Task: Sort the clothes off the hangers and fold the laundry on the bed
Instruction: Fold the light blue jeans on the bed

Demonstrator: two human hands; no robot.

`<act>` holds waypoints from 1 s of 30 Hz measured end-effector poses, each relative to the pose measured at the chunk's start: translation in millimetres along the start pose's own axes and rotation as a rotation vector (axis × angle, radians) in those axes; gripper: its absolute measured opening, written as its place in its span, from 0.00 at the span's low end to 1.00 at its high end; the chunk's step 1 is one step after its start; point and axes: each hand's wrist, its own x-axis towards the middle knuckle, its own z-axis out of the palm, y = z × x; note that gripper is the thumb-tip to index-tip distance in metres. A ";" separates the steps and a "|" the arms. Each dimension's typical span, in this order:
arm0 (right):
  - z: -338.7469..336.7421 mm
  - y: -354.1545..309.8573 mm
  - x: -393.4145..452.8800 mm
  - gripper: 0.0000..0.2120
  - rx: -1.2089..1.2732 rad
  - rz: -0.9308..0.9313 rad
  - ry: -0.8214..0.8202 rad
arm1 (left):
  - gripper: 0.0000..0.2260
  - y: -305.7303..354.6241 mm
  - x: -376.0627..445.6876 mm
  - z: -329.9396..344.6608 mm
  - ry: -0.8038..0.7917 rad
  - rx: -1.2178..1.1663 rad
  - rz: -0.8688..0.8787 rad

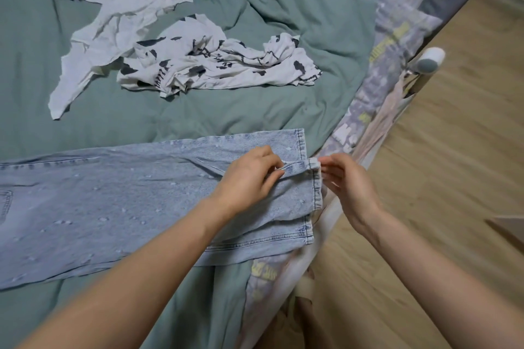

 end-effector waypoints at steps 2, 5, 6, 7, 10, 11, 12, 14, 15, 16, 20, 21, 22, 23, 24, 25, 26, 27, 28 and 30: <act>-4.8 -1.6 2.6 0.11 -0.149 -0.029 -0.024 | 0.07 -0.6 -0.2 0.6 0.024 0.019 0.076; -7.3 -2.3 3.0 0.05 -0.290 -0.048 -0.057 | 0.13 -2.3 -2.5 -0.4 0.055 0.035 0.176; -7.6 -3.2 2.7 0.05 -0.266 -0.070 -0.060 | 0.14 -3.4 -3.6 -0.9 0.056 0.016 0.190; -7.7 -3.5 3.3 0.05 -0.240 -0.100 -0.067 | 0.15 -4.5 -4.7 -1.6 0.044 -0.018 0.184; -1.8 -9.3 -0.5 0.04 -0.187 -0.194 -0.137 | 0.14 0.4 -3.7 -4.6 -0.011 -0.240 0.050; 1.7 -10.1 -1.0 0.04 -0.192 -0.221 -0.162 | 0.13 4.4 -0.5 -5.2 -0.006 -0.337 -0.008; 5.0 -10.8 -0.7 0.05 -0.200 -0.239 -0.176 | 0.11 7.6 3.8 -5.8 0.006 -0.429 -0.062; 10.9 -13.0 1.2 0.08 -0.160 -0.223 -0.204 | 0.08 8.7 13.0 -8.0 0.035 -0.545 -0.151; 13.7 -15.0 2.8 0.09 -0.112 -0.197 -0.234 | 0.07 6.6 17.1 -9.4 0.045 -0.551 -0.173; 17.1 -17.2 4.5 0.11 -0.058 -0.174 -0.271 | 0.07 3.7 21.0 -10.9 0.050 -0.543 -0.178; 33.9 -17.5 16.0 0.13 -0.219 -0.235 -0.317 | 0.09 -21.3 35.8 -18.0 0.206 -0.552 -0.314; 36.6 -14.5 19.1 0.10 -0.353 -0.294 -0.331 | 0.10 -33.1 38.4 -21.1 0.267 -0.556 -0.386; 38.4 -11.1 21.1 0.07 -0.511 -0.359 -0.364 | 0.10 -46.6 39.5 -24.6 0.317 -0.554 -0.450; 39.2 -5.0 24.4 0.05 -0.703 -0.419 -0.407 | 0.10 -60.3 38.5 -28.2 0.354 -0.551 -0.500; 39.5 3.1 27.4 0.06 -0.917 -0.475 -0.452 | 0.09 -74.7 35.6 -29.7 0.369 -0.555 -0.535; 39.5 13.3 30.6 0.07 -1.117 -0.526 -0.488 | 0.08 -85.6 31.2 -30.8 0.366 -0.563 -0.550; 40.3 22.4 31.8 0.07 -1.271 -0.597 -0.505 | 0.09 -94.0 26.2 -30.8 0.348 -0.567 -0.548; 41.6 29.8 32.4 0.07 -1.361 -0.706 -0.511 | 0.10 -100.3 21.2 -30.1 0.321 -0.560 -0.534; 43.2 34.4 32.0 0.09 -1.399 -0.824 -0.533 | 0.11 -104.4 16.7 -29.0 0.295 -0.552 -0.520; 45.9 38.2 29.8 0.10 -1.408 -0.993 -0.602 | 0.10 -108.0 10.0 -27.2 0.273 -0.547 -0.498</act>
